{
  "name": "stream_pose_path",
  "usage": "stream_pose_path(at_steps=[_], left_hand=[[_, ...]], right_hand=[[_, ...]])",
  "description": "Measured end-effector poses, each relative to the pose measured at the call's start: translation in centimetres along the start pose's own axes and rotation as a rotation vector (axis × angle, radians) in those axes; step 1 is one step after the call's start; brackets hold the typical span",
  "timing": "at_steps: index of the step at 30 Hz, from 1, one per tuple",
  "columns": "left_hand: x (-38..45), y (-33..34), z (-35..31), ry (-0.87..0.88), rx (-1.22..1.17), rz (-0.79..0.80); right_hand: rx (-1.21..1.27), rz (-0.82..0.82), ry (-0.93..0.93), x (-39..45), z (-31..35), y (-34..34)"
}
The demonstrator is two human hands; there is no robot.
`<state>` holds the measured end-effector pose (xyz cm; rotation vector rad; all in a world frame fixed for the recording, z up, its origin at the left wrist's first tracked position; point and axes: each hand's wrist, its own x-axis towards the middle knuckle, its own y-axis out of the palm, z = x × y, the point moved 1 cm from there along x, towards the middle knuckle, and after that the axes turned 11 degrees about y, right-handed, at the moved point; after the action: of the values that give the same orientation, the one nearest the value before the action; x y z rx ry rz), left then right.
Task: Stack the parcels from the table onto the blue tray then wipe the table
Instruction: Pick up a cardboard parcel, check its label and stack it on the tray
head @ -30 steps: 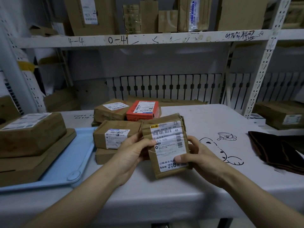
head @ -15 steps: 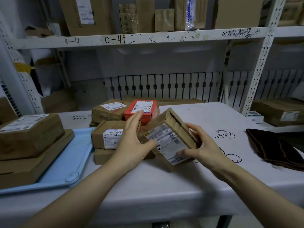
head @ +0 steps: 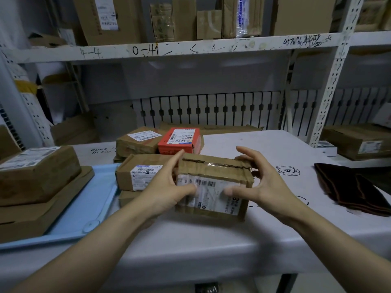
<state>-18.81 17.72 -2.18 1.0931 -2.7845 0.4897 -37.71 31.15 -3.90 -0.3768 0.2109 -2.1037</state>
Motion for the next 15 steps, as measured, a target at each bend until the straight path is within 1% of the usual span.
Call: stream_pose_path(at_steps=[5, 9, 12, 15], left_hand=[[-0.1, -0.6, 0.9, -0.069, -0.049, -0.083], [-0.1, -0.6, 1.3, -0.07, -0.109, -0.13], [0.0, -0.4, 1.5, -0.064, -0.108, -0.114], [0.1, -0.5, 1.6, -0.046, -0.089, -0.089]], right_hand=[[0.014, 0.006, 0.029, 0.0, -0.7, 0.0], [0.023, 0.063, 0.052, -0.5, -1.2, 0.4], [0.079, 0.1, 0.076, -0.6, -1.4, 0.6], [0.088, 0.093, 0.082, -0.4, -1.6, 0.7]])
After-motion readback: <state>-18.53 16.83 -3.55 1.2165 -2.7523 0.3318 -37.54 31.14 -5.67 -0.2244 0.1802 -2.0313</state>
